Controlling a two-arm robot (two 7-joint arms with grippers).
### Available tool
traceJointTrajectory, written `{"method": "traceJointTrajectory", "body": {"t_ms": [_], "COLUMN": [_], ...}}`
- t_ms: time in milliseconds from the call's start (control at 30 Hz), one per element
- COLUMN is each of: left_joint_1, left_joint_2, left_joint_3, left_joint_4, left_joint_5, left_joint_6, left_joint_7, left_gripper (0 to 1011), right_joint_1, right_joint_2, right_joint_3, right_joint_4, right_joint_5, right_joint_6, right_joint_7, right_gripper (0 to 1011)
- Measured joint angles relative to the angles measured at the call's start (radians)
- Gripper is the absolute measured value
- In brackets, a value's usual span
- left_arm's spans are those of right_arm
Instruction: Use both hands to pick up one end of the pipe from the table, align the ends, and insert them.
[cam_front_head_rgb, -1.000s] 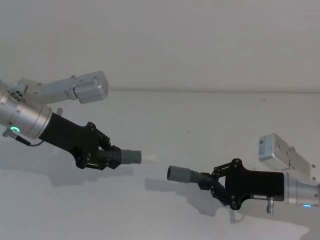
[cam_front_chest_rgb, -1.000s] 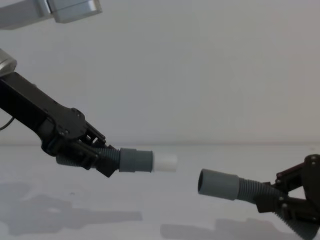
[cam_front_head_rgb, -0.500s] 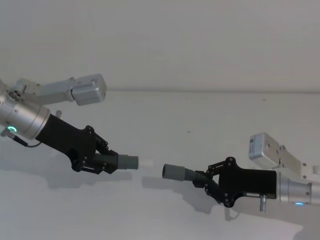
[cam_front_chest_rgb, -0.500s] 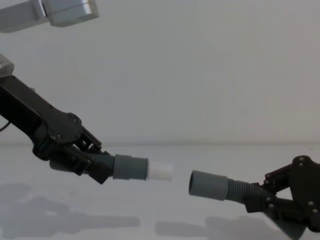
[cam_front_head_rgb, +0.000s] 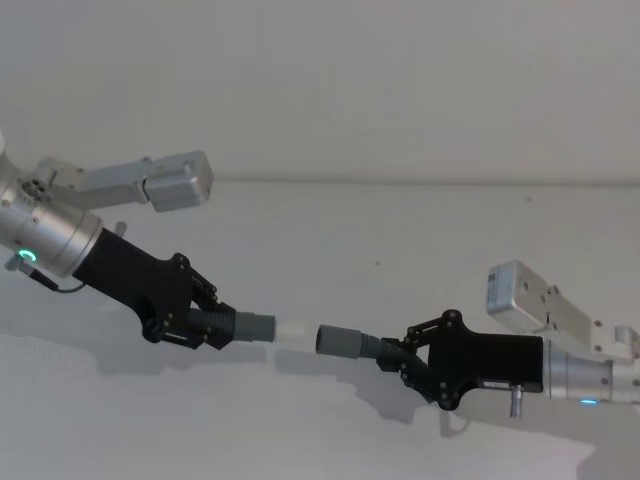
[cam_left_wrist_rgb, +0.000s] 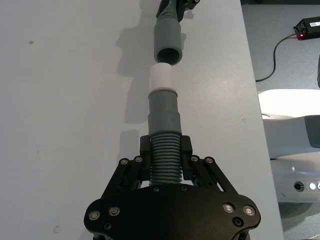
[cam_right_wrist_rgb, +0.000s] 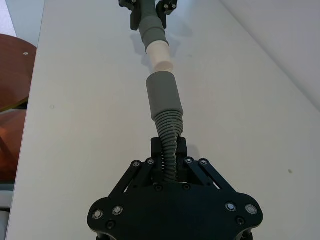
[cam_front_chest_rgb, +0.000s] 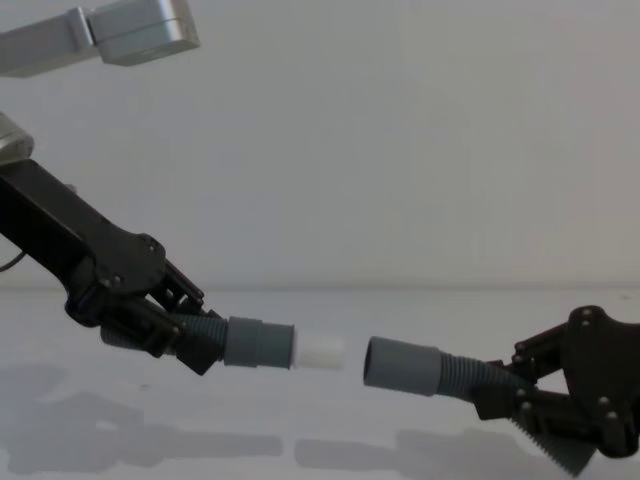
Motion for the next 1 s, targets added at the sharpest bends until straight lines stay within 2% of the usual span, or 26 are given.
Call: {"method": "traceJointTrajectory", "body": {"t_ms": [500, 1000], "left_joint_1": [-0.039, -0.054], "left_joint_2": [-0.04, -0.046], "left_joint_3": [0.033, 0.053], "left_joint_4": [0.084, 0.095], "left_joint_5": [0.0, -0.004], "left_joint_6": [-0.049, -0.056], "left_joint_7": [-0.034, -0.05], "left_gripper": [317, 317], "right_joint_1": [0.015, 0.02], "right_joint_2": [-0.002, -0.006], "right_joint_3": [-0.022, -0.036], "right_joint_4": [0.002, -0.002], "right_joint_5": [-0.007, -0.024], "right_joint_6": [0.004, 0.013], "right_joint_7": [-0.014, -0.055], "right_gripper": [133, 133]}}
